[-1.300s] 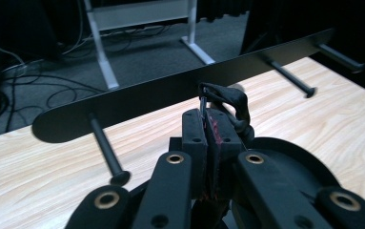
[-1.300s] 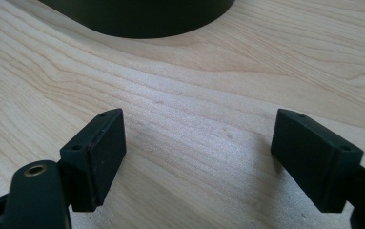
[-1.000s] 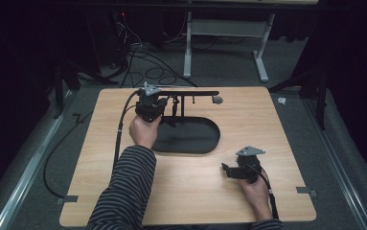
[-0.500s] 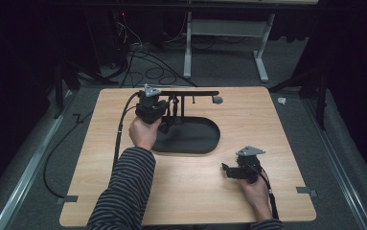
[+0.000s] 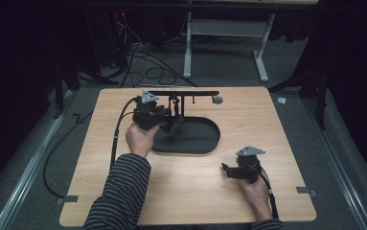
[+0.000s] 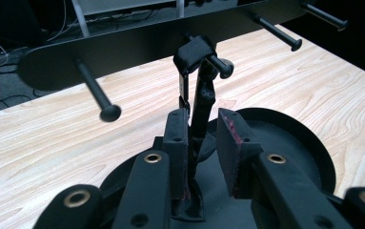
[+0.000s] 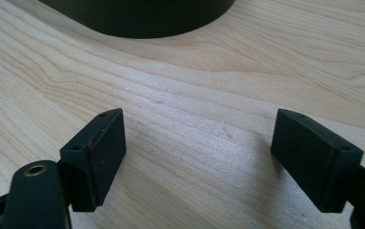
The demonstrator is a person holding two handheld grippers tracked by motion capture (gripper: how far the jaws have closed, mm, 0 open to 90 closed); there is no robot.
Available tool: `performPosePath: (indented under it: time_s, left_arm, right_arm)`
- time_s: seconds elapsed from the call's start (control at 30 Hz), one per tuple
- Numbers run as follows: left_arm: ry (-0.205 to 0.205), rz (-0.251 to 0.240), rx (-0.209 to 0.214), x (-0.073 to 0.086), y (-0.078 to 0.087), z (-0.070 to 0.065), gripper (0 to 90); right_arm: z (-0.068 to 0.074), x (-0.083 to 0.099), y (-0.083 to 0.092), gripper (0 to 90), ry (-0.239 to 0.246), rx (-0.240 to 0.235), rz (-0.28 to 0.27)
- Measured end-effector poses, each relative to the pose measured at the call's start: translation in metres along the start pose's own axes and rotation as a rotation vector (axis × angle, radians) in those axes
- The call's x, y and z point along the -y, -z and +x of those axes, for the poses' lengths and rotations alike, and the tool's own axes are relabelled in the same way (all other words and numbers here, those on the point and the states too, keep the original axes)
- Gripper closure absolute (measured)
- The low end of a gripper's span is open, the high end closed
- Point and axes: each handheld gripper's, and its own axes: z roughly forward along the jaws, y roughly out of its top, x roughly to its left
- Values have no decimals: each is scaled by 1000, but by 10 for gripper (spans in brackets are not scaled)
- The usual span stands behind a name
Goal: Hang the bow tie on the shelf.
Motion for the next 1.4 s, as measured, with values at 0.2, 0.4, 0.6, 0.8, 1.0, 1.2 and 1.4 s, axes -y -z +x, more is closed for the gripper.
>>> performPosePath:
  time_s: [0.2, 0.4, 0.6, 0.8, 1.0, 1.2, 1.4]
  left_arm:
    - [1, 6, 6, 4, 5, 1, 738]
    - [-15, -1, 18, 4, 12, -3, 725]
    - [-32, 1, 27, 5, 15, -9, 711]
    - [-29, -12, 37, 8, 20, -13, 687]
    - [-31, -16, 36, 15, 29, -12, 679]
    - [-16, -29, 39, 19, 36, -11, 674]
    - [-24, -38, 35, 23, 46, -11, 672]
  right_arm:
    - [0, 0, 0, 204, 1, 0, 1]
    - [0, 0, 0, 205, 1, 0, 1]
    - [0, 0, 0, 204, 1, 0, 2]
    - [0, 0, 0, 205, 0, 1, 0]
    - [0, 0, 0, 204, 1, 1, 0]
    - [0, 0, 0, 204, 1, 0, 1]
    - [0, 0, 0, 204, 4, 1, -1]
